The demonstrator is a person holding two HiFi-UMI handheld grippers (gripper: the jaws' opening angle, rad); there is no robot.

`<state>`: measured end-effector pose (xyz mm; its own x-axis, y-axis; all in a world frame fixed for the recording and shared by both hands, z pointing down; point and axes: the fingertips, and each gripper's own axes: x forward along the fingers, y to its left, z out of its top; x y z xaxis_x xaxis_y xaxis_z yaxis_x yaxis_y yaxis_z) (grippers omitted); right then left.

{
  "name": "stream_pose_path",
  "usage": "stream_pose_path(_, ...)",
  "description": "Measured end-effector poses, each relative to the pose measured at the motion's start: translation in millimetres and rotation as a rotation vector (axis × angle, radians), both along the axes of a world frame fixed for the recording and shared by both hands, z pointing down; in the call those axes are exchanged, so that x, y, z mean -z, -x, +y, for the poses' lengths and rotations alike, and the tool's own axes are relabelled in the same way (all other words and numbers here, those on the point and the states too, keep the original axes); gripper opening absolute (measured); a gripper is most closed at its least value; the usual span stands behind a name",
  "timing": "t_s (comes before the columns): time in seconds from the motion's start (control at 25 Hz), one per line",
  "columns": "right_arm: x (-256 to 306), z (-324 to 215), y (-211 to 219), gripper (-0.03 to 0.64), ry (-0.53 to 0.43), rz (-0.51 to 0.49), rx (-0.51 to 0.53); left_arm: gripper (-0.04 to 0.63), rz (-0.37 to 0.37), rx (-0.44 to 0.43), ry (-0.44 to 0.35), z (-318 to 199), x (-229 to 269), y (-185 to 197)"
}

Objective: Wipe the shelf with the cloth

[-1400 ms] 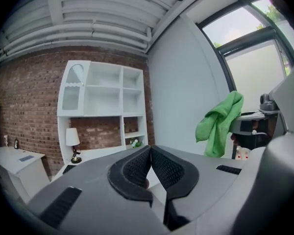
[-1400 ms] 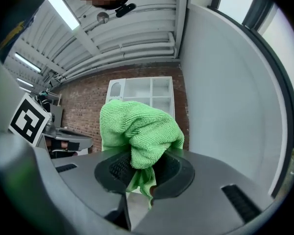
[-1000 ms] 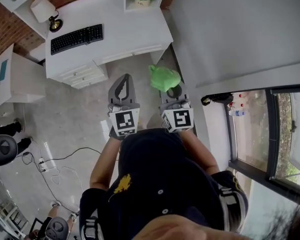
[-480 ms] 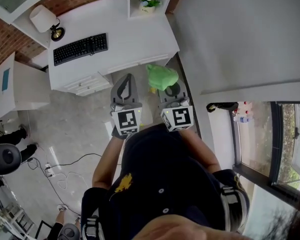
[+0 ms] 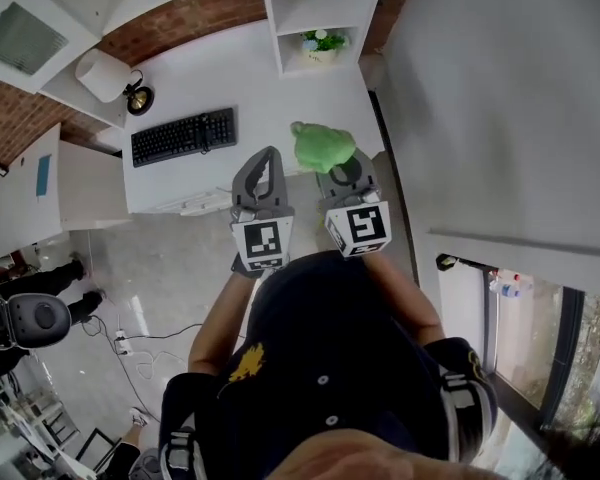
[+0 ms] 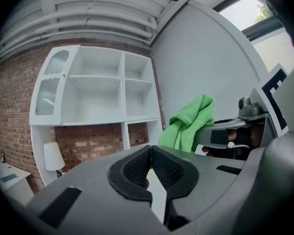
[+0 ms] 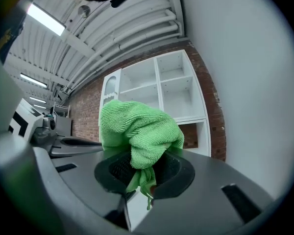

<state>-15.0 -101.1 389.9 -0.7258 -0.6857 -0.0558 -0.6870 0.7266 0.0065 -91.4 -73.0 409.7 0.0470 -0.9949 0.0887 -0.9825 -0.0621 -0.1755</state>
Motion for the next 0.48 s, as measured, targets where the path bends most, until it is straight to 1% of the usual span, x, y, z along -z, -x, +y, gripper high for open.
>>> stream_pose_path(0.12,12.6,-41.7,2.9,0.064,-0.027,-0.012,0.037,0.018,-0.018,0.027,0.023,-46.2,6.5,3.6)
stream_pose_path(0.32,17.2,-116.6,-1.1,0.064,-0.011,-0.012,0.074,0.018,-0.024,0.06,0.036,-117.7,22.3,13.4)
stream_pose_path(0.48,24.9,-162.8,-4.1,0.064,-0.02,0.022,0.1,0.018,-0.039,0.065,0.02,-162.5,42.2,15.3)
